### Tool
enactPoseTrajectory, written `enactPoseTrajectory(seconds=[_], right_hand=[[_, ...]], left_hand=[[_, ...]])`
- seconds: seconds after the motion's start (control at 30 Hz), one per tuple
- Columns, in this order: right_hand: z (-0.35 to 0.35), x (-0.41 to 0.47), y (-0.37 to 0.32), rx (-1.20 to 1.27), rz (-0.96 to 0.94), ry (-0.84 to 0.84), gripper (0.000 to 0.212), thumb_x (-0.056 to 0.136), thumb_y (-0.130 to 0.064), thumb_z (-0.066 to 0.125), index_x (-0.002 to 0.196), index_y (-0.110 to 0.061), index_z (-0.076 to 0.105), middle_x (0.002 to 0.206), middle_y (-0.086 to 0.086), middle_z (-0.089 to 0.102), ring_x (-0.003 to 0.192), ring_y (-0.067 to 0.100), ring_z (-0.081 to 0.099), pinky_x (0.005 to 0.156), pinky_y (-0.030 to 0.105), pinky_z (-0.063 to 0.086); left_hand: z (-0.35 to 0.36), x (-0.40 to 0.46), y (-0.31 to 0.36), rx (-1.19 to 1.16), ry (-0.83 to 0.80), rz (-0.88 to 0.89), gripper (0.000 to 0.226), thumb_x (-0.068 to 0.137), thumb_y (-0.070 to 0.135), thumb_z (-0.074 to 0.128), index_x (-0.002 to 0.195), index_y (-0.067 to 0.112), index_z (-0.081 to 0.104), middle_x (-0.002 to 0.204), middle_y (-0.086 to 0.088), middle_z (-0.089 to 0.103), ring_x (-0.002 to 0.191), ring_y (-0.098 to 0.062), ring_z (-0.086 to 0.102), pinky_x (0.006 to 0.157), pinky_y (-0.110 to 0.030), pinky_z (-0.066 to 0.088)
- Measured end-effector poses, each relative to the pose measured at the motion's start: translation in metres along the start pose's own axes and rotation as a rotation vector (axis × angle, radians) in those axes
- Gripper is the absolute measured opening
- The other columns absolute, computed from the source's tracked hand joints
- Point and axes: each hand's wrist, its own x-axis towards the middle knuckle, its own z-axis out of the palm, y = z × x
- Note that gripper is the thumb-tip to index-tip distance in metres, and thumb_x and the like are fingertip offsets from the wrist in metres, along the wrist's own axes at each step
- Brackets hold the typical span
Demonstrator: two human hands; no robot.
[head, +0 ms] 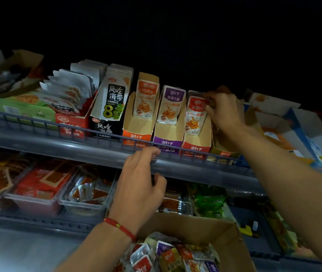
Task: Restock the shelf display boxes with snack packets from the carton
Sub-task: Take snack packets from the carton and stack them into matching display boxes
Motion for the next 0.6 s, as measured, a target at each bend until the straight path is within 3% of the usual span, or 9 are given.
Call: enactPoseTrajectory(seconds=[0.13, 0.3, 0.37, 0.47, 0.53, 0.6], right_hand=[[0.008, 0.000, 0.004, -0.014, 0.000, 0.019, 0.039, 0.099, -0.027, 0.064, 0.137, -0.027, 0.058, 0.135, 0.009, 0.060, 0.116, 0.031, 0.063, 0.087, 0.044, 0.054], [0.003, -0.009, 0.006, 0.031, -0.023, 0.100, 0.038, 0.098, -0.034, 0.062, 0.136, -0.027, 0.056, 0.137, 0.006, 0.054, 0.119, 0.027, 0.058, 0.092, 0.049, 0.055], [-0.006, -0.021, 0.006, 0.088, -0.091, 0.151, 0.036, 0.100, -0.032, 0.060, 0.134, -0.023, 0.057, 0.132, 0.006, 0.053, 0.114, 0.020, 0.057, 0.093, 0.036, 0.052], [-0.028, -0.064, -0.003, 0.208, -0.229, 0.223, 0.027, 0.099, -0.021, 0.060, 0.123, -0.011, 0.064, 0.116, 0.008, 0.059, 0.096, 0.000, 0.047, 0.086, 0.005, 0.035], [-0.039, -0.110, -0.008, 0.307, -0.297, 0.133, 0.020, 0.097, -0.017, 0.061, 0.115, -0.010, 0.066, 0.105, 0.001, 0.060, 0.086, -0.005, 0.044, 0.081, 0.003, 0.033], [-0.040, -0.163, -0.005, 0.358, -0.337, -0.094, 0.016, 0.096, -0.021, 0.060, 0.110, -0.015, 0.067, 0.100, -0.010, 0.060, 0.079, -0.004, 0.049, 0.076, 0.008, 0.039]], left_hand=[[0.001, 0.000, -0.003, 0.008, 0.005, 0.015, 0.049, 0.086, 0.014, 0.069, 0.125, 0.034, 0.048, 0.117, 0.019, 0.052, 0.118, -0.003, 0.045, 0.098, -0.018, 0.037], [0.002, 0.001, -0.008, 0.037, -0.003, 0.041, 0.045, 0.086, 0.015, 0.068, 0.122, 0.034, 0.050, 0.116, 0.017, 0.054, 0.114, -0.004, 0.046, 0.093, -0.014, 0.033], [0.002, -0.001, -0.008, 0.060, -0.013, 0.052, 0.041, 0.086, 0.015, 0.068, 0.121, 0.031, 0.052, 0.116, 0.015, 0.053, 0.112, -0.004, 0.046, 0.092, -0.016, 0.034], [0.006, -0.006, -0.011, 0.084, -0.059, 0.057, 0.037, 0.087, 0.014, 0.068, 0.119, 0.029, 0.055, 0.112, 0.015, 0.054, 0.108, -0.005, 0.048, 0.091, -0.022, 0.042], [0.012, -0.011, -0.013, 0.072, -0.112, 0.052, 0.037, 0.086, 0.014, 0.067, 0.118, 0.029, 0.056, 0.109, 0.013, 0.058, 0.106, -0.008, 0.054, 0.090, -0.027, 0.048], [0.021, -0.019, -0.014, 0.085, -0.199, 0.044, 0.038, 0.086, 0.016, 0.067, 0.119, 0.031, 0.056, 0.109, 0.012, 0.059, 0.105, -0.009, 0.055, 0.091, -0.029, 0.050]])
